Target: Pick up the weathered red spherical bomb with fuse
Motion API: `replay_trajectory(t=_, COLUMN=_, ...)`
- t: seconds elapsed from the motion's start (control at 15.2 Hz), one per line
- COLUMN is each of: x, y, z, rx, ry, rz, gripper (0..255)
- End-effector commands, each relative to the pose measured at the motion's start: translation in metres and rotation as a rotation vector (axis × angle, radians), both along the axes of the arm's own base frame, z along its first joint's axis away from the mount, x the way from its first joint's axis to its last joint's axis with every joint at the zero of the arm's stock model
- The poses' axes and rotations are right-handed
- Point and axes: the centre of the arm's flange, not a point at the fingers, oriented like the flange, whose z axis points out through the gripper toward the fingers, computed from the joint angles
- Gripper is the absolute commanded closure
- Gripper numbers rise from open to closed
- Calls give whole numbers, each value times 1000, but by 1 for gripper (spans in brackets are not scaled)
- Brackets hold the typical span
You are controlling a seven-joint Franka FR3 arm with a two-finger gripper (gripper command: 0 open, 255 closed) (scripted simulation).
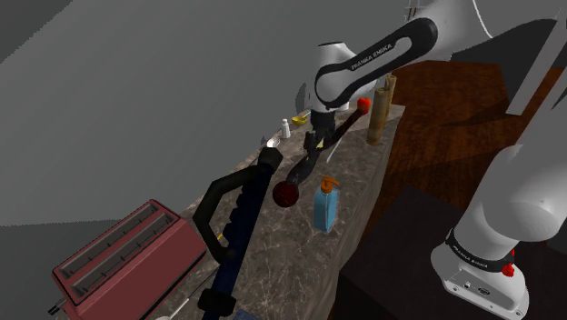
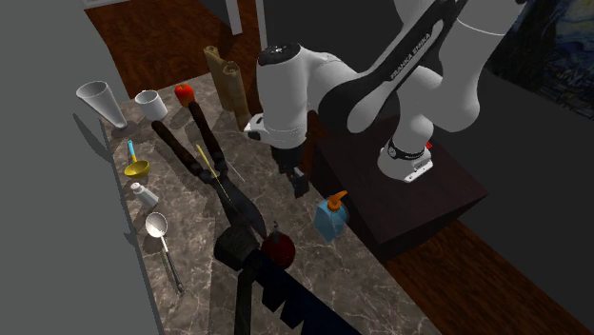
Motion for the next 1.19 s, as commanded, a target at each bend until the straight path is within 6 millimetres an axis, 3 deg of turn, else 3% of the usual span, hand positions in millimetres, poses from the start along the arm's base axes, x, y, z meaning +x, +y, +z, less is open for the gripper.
replay_trajectory(t=0.0, x=14, y=7, z=-17, rx=18, ry=2, rz=18, gripper=0)
replay_trajectory(t=0.46, x=66, y=32, z=-84, rx=75, ry=14, rz=76, gripper=0)
replay_trajectory(t=1.06, x=65, y=32, z=-124, rx=75, ry=14, rz=76, gripper=0)
replay_trajectory(t=1.12, x=66, y=33, z=-124, rx=75, ry=14, rz=76, gripper=255)
